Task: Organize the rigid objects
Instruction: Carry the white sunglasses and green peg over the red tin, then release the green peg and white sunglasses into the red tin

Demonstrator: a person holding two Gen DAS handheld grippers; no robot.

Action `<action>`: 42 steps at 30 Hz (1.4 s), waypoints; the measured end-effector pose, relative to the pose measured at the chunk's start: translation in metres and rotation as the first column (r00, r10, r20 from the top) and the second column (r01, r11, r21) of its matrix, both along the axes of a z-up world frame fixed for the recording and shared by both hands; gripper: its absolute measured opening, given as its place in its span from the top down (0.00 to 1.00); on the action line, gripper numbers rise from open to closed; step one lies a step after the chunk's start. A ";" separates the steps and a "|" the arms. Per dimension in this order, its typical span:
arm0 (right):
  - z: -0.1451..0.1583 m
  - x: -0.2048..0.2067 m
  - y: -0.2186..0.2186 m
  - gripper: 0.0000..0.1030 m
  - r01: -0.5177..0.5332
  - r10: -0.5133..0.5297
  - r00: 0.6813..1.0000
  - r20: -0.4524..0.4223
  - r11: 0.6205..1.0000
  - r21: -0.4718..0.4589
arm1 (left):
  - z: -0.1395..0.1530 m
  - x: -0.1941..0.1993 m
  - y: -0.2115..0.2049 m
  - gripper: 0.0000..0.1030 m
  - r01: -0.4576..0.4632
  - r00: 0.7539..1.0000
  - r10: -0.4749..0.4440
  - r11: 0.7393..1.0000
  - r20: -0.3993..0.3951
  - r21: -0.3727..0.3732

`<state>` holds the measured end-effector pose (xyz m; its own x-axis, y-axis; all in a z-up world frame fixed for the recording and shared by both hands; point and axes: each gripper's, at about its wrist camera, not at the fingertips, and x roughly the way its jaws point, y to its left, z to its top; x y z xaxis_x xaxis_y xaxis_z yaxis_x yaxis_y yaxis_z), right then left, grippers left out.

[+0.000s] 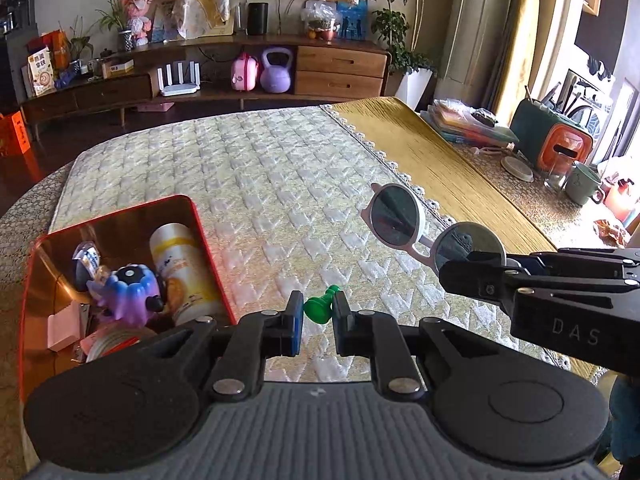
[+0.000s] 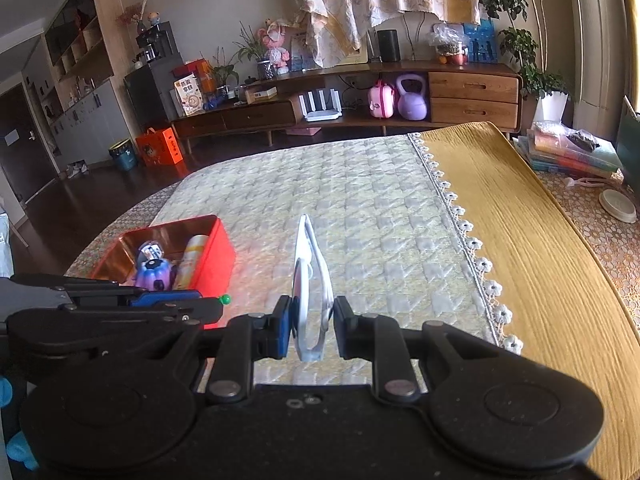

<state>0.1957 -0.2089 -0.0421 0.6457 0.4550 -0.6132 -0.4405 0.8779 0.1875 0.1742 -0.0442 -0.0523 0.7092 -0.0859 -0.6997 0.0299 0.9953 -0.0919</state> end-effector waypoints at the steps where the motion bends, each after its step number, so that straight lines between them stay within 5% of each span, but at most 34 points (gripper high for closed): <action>1: 0.002 -0.003 0.003 0.80 -0.005 0.005 1.000 0.002 1.000 0.006 | 0.002 -0.003 0.005 0.85 -0.009 1.000 0.009 1.000 0.002 -0.005; 14: 0.016 -0.032 0.070 0.80 -0.087 0.087 0.996 0.038 0.996 0.000 | 0.020 -0.037 0.091 0.85 -0.148 0.988 0.150 0.987 0.032 -0.066; 25: 0.006 -0.029 0.115 0.80 -0.103 0.104 0.994 0.028 0.994 -0.027 | 0.008 -0.034 0.170 0.85 -0.262 0.964 0.265 0.961 0.019 -0.086; 42: -0.036 -0.008 0.165 0.80 -0.076 0.075 0.997 -0.011 0.990 -0.120 | -0.032 0.008 0.184 0.85 -0.230 0.972 0.230 0.973 -0.039 -0.001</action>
